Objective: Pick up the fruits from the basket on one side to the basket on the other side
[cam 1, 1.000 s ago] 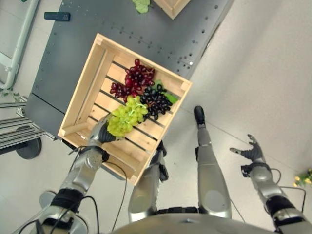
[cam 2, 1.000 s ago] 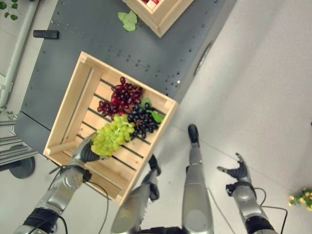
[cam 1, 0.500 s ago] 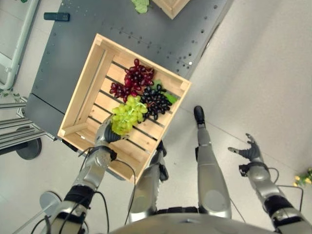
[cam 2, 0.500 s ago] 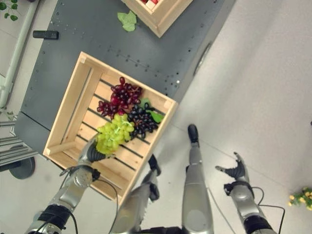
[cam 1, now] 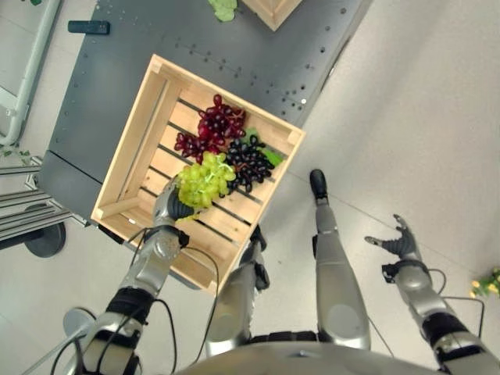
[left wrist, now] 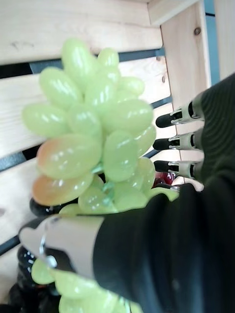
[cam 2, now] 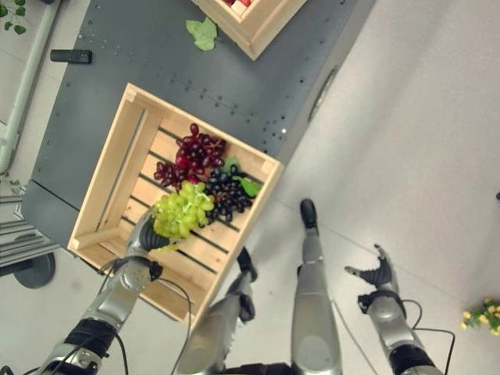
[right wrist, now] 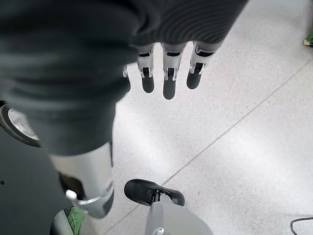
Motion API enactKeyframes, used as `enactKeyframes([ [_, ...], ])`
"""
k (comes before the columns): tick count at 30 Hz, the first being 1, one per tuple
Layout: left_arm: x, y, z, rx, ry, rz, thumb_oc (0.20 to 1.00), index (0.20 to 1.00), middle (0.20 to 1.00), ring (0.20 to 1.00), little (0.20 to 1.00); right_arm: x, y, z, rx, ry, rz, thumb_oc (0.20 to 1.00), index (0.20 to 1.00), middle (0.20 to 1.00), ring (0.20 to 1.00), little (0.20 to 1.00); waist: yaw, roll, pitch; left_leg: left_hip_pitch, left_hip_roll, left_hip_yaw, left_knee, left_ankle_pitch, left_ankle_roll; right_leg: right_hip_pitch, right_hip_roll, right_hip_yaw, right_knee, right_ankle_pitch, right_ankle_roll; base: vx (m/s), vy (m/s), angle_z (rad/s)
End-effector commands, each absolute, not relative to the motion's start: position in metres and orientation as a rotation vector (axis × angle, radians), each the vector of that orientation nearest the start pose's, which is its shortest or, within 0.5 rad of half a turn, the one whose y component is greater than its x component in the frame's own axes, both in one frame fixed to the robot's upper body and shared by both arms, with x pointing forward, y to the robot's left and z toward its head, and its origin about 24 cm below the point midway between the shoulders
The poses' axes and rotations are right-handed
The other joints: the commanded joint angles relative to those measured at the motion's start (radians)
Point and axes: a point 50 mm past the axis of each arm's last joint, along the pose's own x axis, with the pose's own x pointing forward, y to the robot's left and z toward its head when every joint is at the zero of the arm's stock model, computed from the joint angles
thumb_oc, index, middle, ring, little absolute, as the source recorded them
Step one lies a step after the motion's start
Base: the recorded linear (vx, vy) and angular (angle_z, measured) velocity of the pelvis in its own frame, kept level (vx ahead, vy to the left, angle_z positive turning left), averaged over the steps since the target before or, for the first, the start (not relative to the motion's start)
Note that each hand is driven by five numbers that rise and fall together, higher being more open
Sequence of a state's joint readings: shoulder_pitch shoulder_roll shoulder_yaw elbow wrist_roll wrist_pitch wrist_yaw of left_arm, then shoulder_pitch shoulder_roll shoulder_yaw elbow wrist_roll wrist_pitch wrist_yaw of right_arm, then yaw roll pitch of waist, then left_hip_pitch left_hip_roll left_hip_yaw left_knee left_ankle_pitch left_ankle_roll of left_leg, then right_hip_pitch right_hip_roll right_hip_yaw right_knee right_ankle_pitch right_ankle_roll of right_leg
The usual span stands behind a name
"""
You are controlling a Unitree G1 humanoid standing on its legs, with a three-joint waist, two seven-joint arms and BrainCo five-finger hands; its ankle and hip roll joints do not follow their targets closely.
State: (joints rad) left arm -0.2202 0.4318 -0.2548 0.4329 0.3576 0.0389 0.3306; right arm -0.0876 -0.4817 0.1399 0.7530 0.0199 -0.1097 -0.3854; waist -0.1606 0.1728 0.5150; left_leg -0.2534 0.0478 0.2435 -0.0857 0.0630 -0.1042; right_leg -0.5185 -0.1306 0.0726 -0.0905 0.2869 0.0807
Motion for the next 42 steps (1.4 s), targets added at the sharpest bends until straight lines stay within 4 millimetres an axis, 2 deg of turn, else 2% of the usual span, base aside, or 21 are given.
enactKeyframes([
  [1, 0.295, 0.224, 0.023, 0.889, 0.098, 0.178, 1.000, 1.000, 1.000, 1.000, 1.000, 0.223, -0.288, -0.051, -0.631, 0.464, -0.373, 1.000, 1.000, 1.000, 1.000, 1.000, -0.027, -0.016, 0.005, -0.142, 0.059, -0.065, 0.122, 0.028, -0.028, 0.013, -0.012, 0.011, 0.131, -0.203, 0.062, 0.00, 0.000, 0.00],
  [6, 0.304, 0.219, 0.030, 0.916, 0.068, 0.177, 1.000, 1.000, 1.000, 1.000, 1.000, 0.221, -0.286, -0.053, -0.626, 0.467, -0.371, 1.000, 1.000, 1.000, 1.000, 1.000, -0.033, -0.020, 0.005, -0.148, 0.061, -0.064, 0.127, 0.028, -0.029, 0.010, -0.010, 0.012, 0.134, -0.204, 0.061, 0.00, 0.000, 0.00],
  [11, 0.310, 0.212, 0.029, 0.911, 0.080, 0.163, 1.000, 1.000, 1.000, 1.000, 1.000, 0.221, -0.285, -0.054, -0.629, 0.471, -0.368, 1.000, 1.000, 1.000, 1.000, 1.000, -0.036, -0.025, 0.005, -0.153, 0.062, -0.065, 0.130, 0.028, -0.029, 0.007, -0.009, 0.014, 0.136, -0.205, 0.061, 0.00, 0.000, 0.00],
  [12, 0.315, 0.205, 0.030, 0.913, 0.072, 0.143, 0.818, 0.818, 0.818, 0.818, 0.818, 0.220, -0.285, -0.056, -0.625, 0.482, -0.369, 1.000, 1.000, 1.000, 1.000, 1.000, -0.039, -0.026, 0.005, -0.148, 0.062, -0.065, 0.127, 0.029, -0.029, 0.012, -0.009, 0.014, 0.133, -0.204, 0.061, 0.00, 0.000, 0.00],
  [13, 0.317, 0.203, 0.029, 0.916, 0.078, 0.135, 0.573, 0.573, 0.573, 0.573, 0.573, 0.220, -0.284, -0.057, -0.624, 0.484, -0.369, 1.000, 1.000, 1.000, 1.000, 1.000, -0.040, -0.027, 0.005, -0.148, 0.063, -0.065, 0.127, 0.029, -0.029, 0.013, -0.009, 0.013, 0.134, -0.204, 0.061, 0.00, 0.000, 0.00],
  [14, 0.318, 0.199, 0.029, 0.923, 0.075, 0.119, 0.476, 0.476, 0.476, 0.476, 0.476, 0.220, -0.284, -0.057, -0.626, 0.483, -0.366, 1.000, 1.000, 1.000, 1.000, 1.000, -0.042, -0.029, 0.005, -0.149, 0.063, -0.066, 0.127, 0.029, -0.029, 0.012, -0.009, 0.013, 0.134, -0.204, 0.061, 0.00, 0.000, 0.00],
  [15, 0.320, 0.197, 0.030, 0.921, 0.074, 0.119, 0.200, 0.200, 0.200, 0.200, 0.200, 0.220, -0.283, -0.057, -0.624, 0.480, -0.362, 1.000, 1.000, 1.000, 1.000, 1.000, -0.043, -0.029, 0.005, -0.150, 0.063, -0.066, 0.127, 0.029, -0.029, 0.010, -0.009, 0.012, 0.135, -0.204, 0.060, 0.00, 0.000, 0.00],
  [27, 0.326, 0.185, 0.026, 0.934, 0.082, 0.088, 0.200, 0.200, 0.200, 0.200, 0.200, 0.218, -0.275, -0.062, -0.626, 0.486, -0.336, 1.000, 1.000, 1.000, 1.000, 1.000, -0.050, -0.041, 0.005, -0.158, 0.066, -0.060, 0.139, 0.026, -0.030, 0.000, -0.002, 0.019, 0.143, -0.205, 0.058, 0.00, 0.000, 0.00],
  [35, 0.328, 0.185, 0.024, 0.955, 0.094, 0.095, 0.200, 0.200, 0.200, 0.200, 0.200, 0.217, -0.274, -0.063, -0.626, 0.486, -0.332, 1.000, 1.000, 1.000, 1.000, 1.000, -0.049, -0.043, 0.005, -0.169, 0.066, -0.063, 0.141, 0.028, -0.031, -0.008, -0.002, 0.018, 0.142, -0.203, 0.058, 0.00, 0.000, 0.00],
  [40, 0.322, 0.191, 0.021, 0.807, 0.114, 0.140, 0.200, 0.200, 0.200, 0.200, 0.200, 0.216, -0.274, -0.063, -0.619, 0.488, -0.335, 1.000, 1.000, 1.000, 1.000, 1.000, -0.044, -0.037, 0.005, -0.165, 0.065, -0.067, 0.143, 0.025, -0.031, -0.004, 0.001, 0.018, 0.148, -0.208, 0.055, 0.00, 0.000, 0.00],
  [42, 0.319, 0.195, 0.027, 0.768, 0.079, 0.155, 0.200, 0.200, 0.200, 0.200, 0.200, 0.215, -0.277, -0.060, -0.622, 0.475, -0.341, 1.000, 1.000, 1.000, 1.000, 1.000, -0.040, -0.030, 0.003, -0.166, 0.064, -0.070, 0.144, 0.024, -0.031, -0.003, 0.001, 0.016, 0.148, -0.209, 0.055, 0.00, 0.000, 0.00],
])
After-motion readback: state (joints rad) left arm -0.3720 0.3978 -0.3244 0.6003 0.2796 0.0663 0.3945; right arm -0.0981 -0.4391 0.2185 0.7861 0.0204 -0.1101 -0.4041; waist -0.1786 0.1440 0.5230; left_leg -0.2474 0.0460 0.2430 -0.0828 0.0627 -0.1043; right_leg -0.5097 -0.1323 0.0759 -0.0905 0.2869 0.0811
